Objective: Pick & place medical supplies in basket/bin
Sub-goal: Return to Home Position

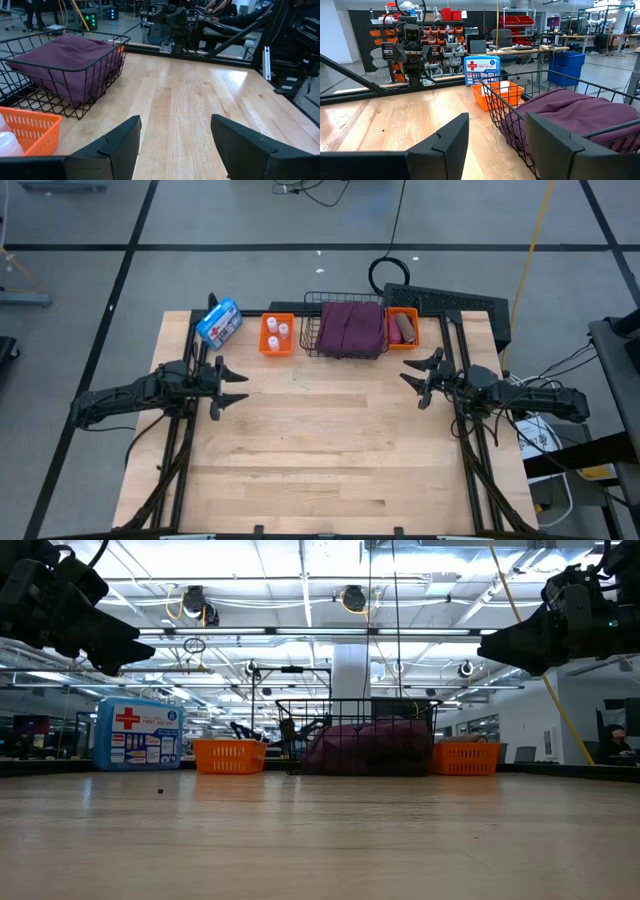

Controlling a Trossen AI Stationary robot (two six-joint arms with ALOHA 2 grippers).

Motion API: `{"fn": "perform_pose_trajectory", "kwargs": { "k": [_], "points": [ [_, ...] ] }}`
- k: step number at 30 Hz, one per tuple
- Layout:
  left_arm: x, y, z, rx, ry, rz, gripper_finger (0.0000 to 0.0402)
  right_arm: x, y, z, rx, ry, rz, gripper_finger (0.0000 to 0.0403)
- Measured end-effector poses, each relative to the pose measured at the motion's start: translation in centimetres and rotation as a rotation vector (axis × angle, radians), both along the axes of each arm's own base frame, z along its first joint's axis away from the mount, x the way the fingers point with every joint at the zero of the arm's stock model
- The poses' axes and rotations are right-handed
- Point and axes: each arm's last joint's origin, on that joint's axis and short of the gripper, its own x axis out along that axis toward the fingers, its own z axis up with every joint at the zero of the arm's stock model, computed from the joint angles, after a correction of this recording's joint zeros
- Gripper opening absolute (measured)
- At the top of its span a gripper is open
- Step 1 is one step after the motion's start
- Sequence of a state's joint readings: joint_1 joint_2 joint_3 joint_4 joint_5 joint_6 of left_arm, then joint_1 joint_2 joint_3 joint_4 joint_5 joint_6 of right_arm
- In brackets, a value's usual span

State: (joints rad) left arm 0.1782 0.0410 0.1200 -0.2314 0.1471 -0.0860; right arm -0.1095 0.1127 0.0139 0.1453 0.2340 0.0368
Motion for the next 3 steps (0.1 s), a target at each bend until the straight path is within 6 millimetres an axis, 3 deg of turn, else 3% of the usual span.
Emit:
{"fn": "perform_pose_trajectory", "kwargs": {
  "k": [3],
  "points": [
    [0.0, 0.0, 0.01, 0.0, -0.001, 0.0, 0.0251, 0.0, 0.0, 0.0, 0.0, 0.0, 0.0, 0.018]
  ]
}}
